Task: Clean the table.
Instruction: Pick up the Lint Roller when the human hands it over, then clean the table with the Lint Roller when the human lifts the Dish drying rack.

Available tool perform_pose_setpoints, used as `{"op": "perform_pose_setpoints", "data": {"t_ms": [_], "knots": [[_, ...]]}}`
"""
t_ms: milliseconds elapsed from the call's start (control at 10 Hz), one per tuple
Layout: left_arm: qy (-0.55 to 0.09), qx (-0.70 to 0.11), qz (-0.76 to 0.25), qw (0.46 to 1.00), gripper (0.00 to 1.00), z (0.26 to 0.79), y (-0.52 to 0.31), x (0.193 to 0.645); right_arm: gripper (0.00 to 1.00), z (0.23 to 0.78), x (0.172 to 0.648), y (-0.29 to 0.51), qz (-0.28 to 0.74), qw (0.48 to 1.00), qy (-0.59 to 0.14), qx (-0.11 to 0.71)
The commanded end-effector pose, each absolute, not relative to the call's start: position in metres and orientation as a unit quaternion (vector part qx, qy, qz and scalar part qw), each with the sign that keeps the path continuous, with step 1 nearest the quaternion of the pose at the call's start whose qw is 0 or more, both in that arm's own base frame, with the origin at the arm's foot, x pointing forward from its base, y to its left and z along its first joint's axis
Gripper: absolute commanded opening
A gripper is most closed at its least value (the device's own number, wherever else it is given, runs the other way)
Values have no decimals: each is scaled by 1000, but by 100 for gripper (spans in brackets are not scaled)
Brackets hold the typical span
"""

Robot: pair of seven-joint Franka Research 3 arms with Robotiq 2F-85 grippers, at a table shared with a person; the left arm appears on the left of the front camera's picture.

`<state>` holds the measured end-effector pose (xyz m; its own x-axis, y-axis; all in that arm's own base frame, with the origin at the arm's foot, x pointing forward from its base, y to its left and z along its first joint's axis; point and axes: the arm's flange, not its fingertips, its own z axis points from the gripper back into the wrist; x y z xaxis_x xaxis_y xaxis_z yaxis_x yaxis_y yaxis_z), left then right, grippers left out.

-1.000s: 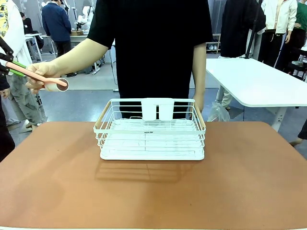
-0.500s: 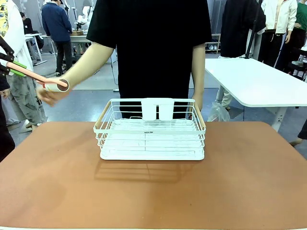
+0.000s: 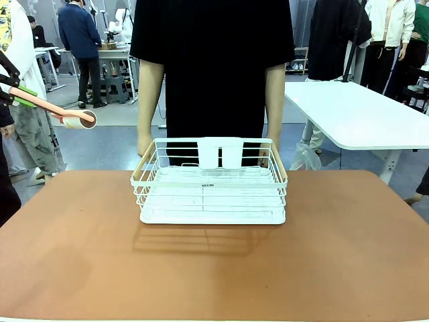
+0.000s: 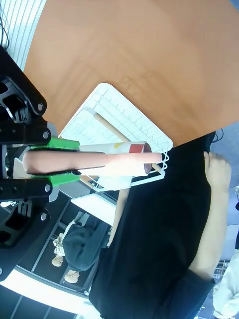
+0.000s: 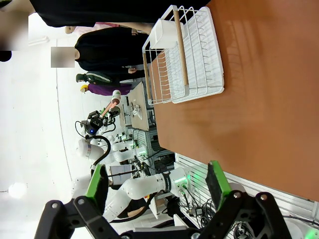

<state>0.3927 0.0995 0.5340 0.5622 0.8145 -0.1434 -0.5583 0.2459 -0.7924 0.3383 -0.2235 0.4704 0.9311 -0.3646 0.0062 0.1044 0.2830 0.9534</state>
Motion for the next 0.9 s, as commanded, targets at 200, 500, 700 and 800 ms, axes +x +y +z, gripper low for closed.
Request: {"op": "perform_pose_setpoints", "data": {"t_ms": [200, 500, 700, 800], "knots": [[-151, -426, 443, 775, 0, 535, 100, 392, 100, 473, 337, -223, -143, 790, -116, 584], [-151, -426, 443, 775, 0, 535, 100, 392, 100, 473, 337, -223, -143, 790, -116, 584], [-151, -426, 443, 775, 0, 535, 100, 392, 100, 473, 337, -223, -143, 790, -116, 584], [-151, -426, 443, 775, 0, 535, 100, 392, 100, 473, 337, -223, -143, 790, -116, 584]]}}
